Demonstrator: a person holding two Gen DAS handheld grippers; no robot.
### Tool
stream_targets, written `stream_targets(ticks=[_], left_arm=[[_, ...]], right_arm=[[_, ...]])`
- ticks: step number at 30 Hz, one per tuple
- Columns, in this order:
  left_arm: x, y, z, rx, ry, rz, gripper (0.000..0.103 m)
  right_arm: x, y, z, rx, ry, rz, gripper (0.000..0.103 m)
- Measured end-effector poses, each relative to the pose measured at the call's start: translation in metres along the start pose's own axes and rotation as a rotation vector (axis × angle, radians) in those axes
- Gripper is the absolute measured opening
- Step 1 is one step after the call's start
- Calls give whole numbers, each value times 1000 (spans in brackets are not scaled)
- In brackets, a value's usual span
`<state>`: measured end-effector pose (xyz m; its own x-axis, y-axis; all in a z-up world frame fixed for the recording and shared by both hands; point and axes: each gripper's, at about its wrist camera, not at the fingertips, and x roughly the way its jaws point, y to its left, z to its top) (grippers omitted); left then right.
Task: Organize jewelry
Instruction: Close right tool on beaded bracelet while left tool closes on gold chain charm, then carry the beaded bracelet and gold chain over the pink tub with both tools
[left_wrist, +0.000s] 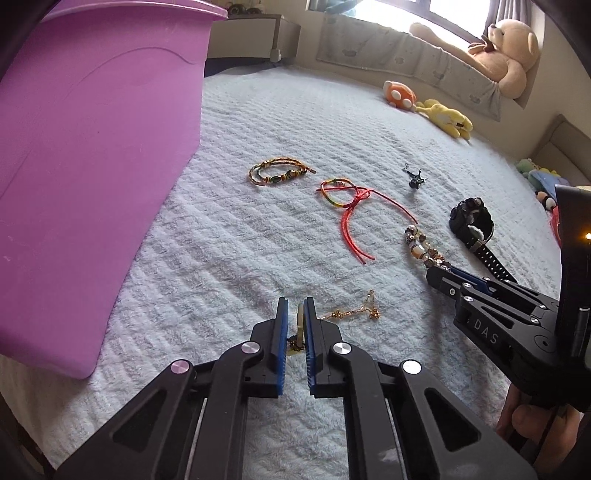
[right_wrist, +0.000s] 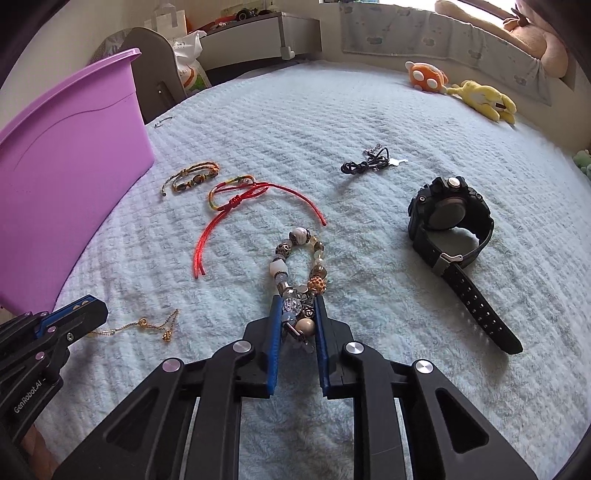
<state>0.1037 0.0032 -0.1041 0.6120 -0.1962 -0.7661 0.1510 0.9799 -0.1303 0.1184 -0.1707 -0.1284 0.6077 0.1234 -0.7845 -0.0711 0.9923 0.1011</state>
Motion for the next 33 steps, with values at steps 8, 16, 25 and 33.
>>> stream_targets(ticks=[8,16,25,33], left_arm=[[-21,-6,2,24,-22,-22,9],[-53,-13,8,51,-46,-38,9],[-92,-16,16,67,-82,-58,9],[-120,-12,27,72,-92,-36,9]], right_arm=[[-23,-2,-5,33,-18,28,16],[-54,-4,-11,60,-21,36,16],[-98,-1,-14,80,-64,33,16],[-133,12,-7,74,-104,50,16]])
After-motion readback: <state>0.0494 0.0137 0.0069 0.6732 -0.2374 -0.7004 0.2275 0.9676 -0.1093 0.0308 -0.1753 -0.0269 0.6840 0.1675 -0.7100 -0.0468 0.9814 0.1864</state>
